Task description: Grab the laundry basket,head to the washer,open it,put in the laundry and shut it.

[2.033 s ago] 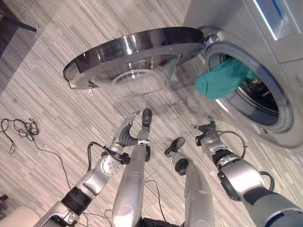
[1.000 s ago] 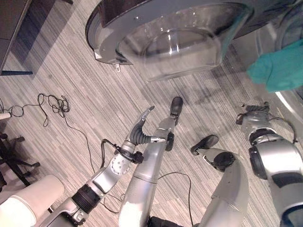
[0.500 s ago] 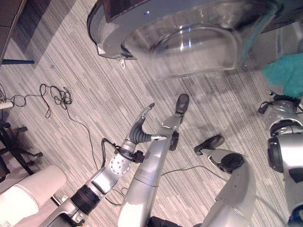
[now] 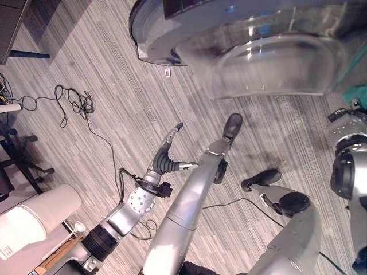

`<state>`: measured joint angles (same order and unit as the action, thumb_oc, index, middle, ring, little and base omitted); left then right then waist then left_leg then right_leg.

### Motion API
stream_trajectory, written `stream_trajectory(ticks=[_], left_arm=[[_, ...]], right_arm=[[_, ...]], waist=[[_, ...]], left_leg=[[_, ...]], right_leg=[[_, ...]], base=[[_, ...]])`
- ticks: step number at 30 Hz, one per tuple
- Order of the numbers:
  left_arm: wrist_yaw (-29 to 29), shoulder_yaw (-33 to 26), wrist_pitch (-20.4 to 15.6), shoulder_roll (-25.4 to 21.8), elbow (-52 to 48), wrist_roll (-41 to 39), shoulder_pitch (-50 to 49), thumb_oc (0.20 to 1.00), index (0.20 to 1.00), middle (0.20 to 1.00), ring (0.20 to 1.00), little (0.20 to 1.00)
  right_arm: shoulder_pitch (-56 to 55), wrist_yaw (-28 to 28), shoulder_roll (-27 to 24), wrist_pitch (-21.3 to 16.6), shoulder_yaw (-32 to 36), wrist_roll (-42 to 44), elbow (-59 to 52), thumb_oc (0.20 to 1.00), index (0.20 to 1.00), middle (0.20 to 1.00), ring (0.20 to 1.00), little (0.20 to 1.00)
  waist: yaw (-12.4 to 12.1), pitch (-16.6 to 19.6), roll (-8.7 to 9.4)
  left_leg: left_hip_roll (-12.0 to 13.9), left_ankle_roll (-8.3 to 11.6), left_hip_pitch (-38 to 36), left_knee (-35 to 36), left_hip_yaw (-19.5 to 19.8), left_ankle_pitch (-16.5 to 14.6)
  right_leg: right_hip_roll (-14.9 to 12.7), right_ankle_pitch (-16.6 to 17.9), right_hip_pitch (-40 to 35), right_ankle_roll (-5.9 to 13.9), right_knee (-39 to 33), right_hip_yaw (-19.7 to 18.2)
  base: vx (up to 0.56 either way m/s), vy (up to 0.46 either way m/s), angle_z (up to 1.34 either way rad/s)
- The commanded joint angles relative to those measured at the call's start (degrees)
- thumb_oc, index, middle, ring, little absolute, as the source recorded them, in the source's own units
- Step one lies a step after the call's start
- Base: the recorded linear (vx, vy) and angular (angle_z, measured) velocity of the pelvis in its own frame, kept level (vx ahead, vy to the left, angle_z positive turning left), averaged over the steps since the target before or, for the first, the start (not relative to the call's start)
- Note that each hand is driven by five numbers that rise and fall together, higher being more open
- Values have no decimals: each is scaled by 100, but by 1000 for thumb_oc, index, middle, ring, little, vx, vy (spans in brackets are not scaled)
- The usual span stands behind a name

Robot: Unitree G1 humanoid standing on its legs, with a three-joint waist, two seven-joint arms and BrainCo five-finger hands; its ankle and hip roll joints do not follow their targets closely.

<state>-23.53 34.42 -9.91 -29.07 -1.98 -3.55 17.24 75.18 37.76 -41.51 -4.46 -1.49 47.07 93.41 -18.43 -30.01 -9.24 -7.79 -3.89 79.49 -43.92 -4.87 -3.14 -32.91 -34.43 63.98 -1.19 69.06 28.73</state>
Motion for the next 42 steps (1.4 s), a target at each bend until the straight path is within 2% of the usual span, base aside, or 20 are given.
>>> stream_trajectory(ticks=[1, 2, 7, 15, 19, 22, 24, 25, 26, 27, 30, 33, 37, 39, 42], left_arm=[[-175, -159, -322, 22, -496, -6, -199, 1000, 1000, 1000, 1000, 1000], [-202, -184, -321, 14, -504, -11, -222, 1000, 1000, 1000, 1000, 1000], [-272, -257, -271, 15, -506, 35, -233, 1000, 1000, 1000, 1000, 1000], [-208, -256, -264, 17, -415, 87, -166, 1000, 1000, 1000, 1000, 1000], [-168, -189, -274, -9, -307, 110, -52, 1000, 1000, 1000, 1000, 1000], [-109, -80, -266, -37, -203, 148, 97, 1000, 1000, 1000, 1000, 1000], [-88, -63, -260, -41, -172, 159, 122, 1000, 1000, 1000, 1000, 1000], [-39, -22, -256, -72, -99, 162, 170, 1000, 1000, 1000, 1000, 1000], [-40, -18, -259, -77, -95, 162, 170, 1000, 1000, 1000, 1000, 1000], [6, -38, -225, -117, -33, 169, 197, 1000, 1000, 1000, 1000, 1000], [75, -51, -182, -183, 21, 196, 173, 1000, 1000, 1000, 1000, 1000], [156, -68, -183, -230, 44, 164, 60, 1000, 1000, 1000, 1000, 1000], [289, -29, -184, -332, 7, 156, -73, 1000, 1000, 1000, 1000, 1000], [372, -74, -170, -396, -16, 196, -147, 1000, 1000, 1000, 1000, 1000], [421, -129, -193, -403, -50, 189, -249, 1000, 1000, 1000, 1000, 1000]], right_arm=[[339, -330, -394, -608, -806, -602, -1124, 457, 457, 457, 457, 457], [334, -283, -430, -621, -830, -654, -1166, 200, 200, 200, 200, 200], [179, -198, -497, -660, -752, -682, -1268, 200, 200, 200, 200, 200], [9, -426, -328, -1011, -450, -44, -1596, 200, 200, 200, 200, 200], [83, -514, -49, -1312, -382, 358, -1870, 200, 200, 200, 200, 200], [100, -562, 280, -1713, -174, 895, -2250, 200, 200, 200, 200, 200], [113, -568, 329, -1809, -96, 1030, -2345, 200, 200, 200, 200, 200], [57, -613, 432, -2022, 59, 1290, -2571, 200, 200, 200, 200, 200], [45, -615, 435, -2026, 68, 1293, -2577, 200, 200, 200, 200, 200], [19, -641, 451, -2236, 221, 1520, -2824, 200, 200, 200, 200, 200], [-57, -600, 443, -2515, 378, 1626, -3236, 200, 200, 200, 200, 200], [-149, -432, 360, -2797, 544, 1511, -3743, 200, 200, 200, 200, 200], [-225, -48, 131, -3045, 762, 1236, -4089, 200, 200, 200, 200, 200], [-339, 296, -158, -3245, 965, 859, -4570, 200, 200, 200, 200, 200], [-667, 794, -130, -3257, 1031, -21, -5571, 200, 200, 200, 200, 200]], waist=[[-152, 194, -515], [-122, 198, -491], [18, 204, -402], [117, 216, -276], [151, 220, -140], [184, 258, -5], [195, 285, 13], [217, 325, 73], [213, 317, 71], [250, 378, 125], [310, 438, 176], [361, 497, 231], [363, 561, 217], [404, 640, 159], [459, 656, 118]], left_leg=[[334, 540, 357, -276, 265, -441], [338, 539, 354, -285, 263, -444], [389, 549, 342, -291, 255, -449], [576, 566, 33, 163, 189, -328], [705, 588, -382, 775, 157, -125], [815, 637, -880, 1383, 147, 109], [838, 646, -989, 1503, 147, 156], [888, 674, -1279, 1856, 158, 289], [892, 676, -1308, 1885, 162, 305], [917, 730, -1523, 2118, 166, 403], [952, 797, -1829, 2371, 163, 525], [975, 849, -2185, 2697, 117, 655], [980, 888, -2527, 3082, 85, 819], [979, 926, -2719, 3296, 79, 897], [964, 923, -2883, 3384, 70, 917]], right_leg=[[-52, 675, 118, 424, -170, -334], [-44, 674, 125, 410, -166, -342], [-27, 688, 147, 368, -167, -371], [134, 894, -53, 409, -660, -308], [366, 1168, -393, 498, -1294, -156], [626, 1463, -838, 612, -1999, 21], [681, 1510, -933, 640, -2117, 69], [809, 1631, -1154, 687, -2459, 135], [822, 1645, -1182, 686, -2488, 144], [932, 1723, -1368, 718, -2745, 175], [1085, 1832, -1621, 750, -3073, 167], [1253, 1942, -1950, 763, -3476, 154], [1368, 2036, -2212, 782, -3792, 156], [1410, 2067, -2340, 795, -3946, 128], [1453, 2087, -2441, 775, -4019, 51]], base=[[0, 0, 0], [0, 0, 0], [-1, 1, -1], [-34, 14, -8], [-79, 11, -15], [-99, -2, -20], [-51, -9, -12], [-54, -10, -13], [-66, -11, -16], [-39, -9, -13], [-40, -8, -14], [-21, -9, -9], [6, -16, -11], [30, -30, -11], [9, -4, -2]])
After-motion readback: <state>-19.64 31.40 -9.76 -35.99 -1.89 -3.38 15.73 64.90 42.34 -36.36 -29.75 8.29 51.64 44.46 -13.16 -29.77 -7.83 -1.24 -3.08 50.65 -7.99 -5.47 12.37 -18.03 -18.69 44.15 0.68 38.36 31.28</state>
